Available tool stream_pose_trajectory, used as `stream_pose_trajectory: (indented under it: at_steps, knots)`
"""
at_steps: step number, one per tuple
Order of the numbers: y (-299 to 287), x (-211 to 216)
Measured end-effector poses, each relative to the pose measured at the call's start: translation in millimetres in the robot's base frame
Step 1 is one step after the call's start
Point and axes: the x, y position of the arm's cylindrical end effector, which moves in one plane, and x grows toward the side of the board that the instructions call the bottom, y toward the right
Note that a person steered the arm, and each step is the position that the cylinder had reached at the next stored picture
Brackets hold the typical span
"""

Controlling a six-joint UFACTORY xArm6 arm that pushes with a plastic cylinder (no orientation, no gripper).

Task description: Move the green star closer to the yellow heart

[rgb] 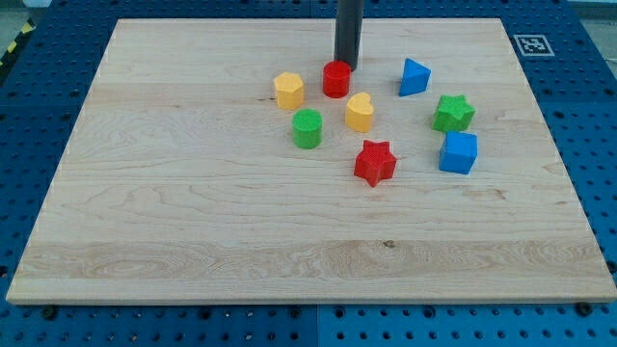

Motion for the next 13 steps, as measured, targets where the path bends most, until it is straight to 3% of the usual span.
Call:
stream_pose_trajectory:
  at_steps: [2, 5, 7, 9, 13]
  knots:
    - [13, -25]
    - [137, -42]
    - [188, 15]
    - [183, 91]
    - [144, 103]
